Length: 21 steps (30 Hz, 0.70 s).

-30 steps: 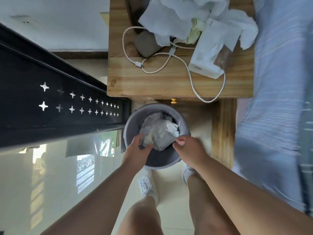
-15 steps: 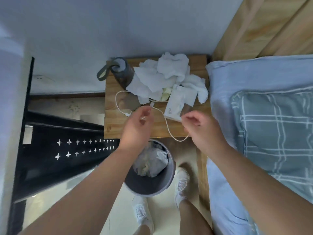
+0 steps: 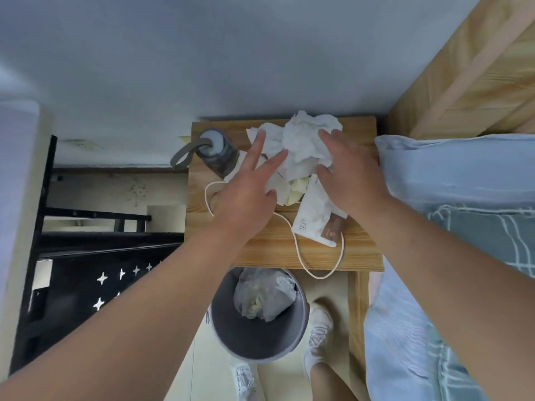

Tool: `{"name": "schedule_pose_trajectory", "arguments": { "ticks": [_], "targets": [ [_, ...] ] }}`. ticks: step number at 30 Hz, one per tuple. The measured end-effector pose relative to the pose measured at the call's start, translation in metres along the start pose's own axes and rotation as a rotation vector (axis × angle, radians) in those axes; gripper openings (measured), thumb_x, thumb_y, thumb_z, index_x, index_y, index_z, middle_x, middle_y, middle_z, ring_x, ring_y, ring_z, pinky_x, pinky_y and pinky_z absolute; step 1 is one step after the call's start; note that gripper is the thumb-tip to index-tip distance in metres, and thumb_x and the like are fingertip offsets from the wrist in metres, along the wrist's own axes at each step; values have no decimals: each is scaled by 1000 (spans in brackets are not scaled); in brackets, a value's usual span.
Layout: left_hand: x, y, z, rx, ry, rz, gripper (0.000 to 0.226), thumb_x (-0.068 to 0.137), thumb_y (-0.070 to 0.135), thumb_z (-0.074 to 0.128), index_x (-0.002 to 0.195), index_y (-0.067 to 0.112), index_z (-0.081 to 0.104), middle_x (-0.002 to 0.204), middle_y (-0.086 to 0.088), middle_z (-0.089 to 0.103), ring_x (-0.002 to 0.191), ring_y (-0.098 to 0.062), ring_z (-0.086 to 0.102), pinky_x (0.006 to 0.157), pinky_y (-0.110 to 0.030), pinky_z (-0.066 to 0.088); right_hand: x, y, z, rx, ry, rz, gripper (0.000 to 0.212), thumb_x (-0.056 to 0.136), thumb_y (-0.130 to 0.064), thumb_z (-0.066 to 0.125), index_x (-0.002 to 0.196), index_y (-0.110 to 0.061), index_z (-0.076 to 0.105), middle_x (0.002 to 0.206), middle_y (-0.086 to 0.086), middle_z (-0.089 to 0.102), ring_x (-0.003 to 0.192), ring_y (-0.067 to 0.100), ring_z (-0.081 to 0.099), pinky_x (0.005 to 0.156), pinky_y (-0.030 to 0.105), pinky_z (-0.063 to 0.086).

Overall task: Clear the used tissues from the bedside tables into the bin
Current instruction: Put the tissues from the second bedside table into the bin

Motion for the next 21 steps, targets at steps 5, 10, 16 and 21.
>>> {"name": "schedule_pose_trajectory", "arguments": {
  "ticks": [5,10,16,21],
  "targets": [
    [13,-5,1,-168,74,-38,36,100,20,71,132,38,71,173,16,27,94,4,66,77,-8,49,27,11,24,6,-126,-16,58,102,-14,57,158,-21,41,163,9,42,142,35,47,107,44,46],
    [10,-1,-5,-302,135,-76,18,108,23,60,121,21,72,134,6,73,114,-11,70,95,-30,58,33,19,1,133,61,77,41,101,-6,48,138,-17,65,131,11,71,117,31,66,92,33,52],
    [-11,11,-32,-504,282,-107,10,109,26,57,113,32,65,102,18,75,88,-10,72,81,-45,64,1,4,-42,357,226,88,33,105,-21,47,127,-26,71,117,-7,75,100,10,63,72,10,41],
    [-47,25,-56,-733,384,-122,23,109,23,57,102,44,61,104,19,74,91,-21,72,82,-48,65,-38,-13,-67,506,293,103,30,105,-21,50,123,-26,73,109,-12,74,96,6,66,72,15,48]
  ]
}}
Point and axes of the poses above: each hand's wrist, its own x-axis towards the middle knuckle, its own z-axis out of the palm, y = z × x, the point moved 8 cm from there along x, towards the middle knuckle
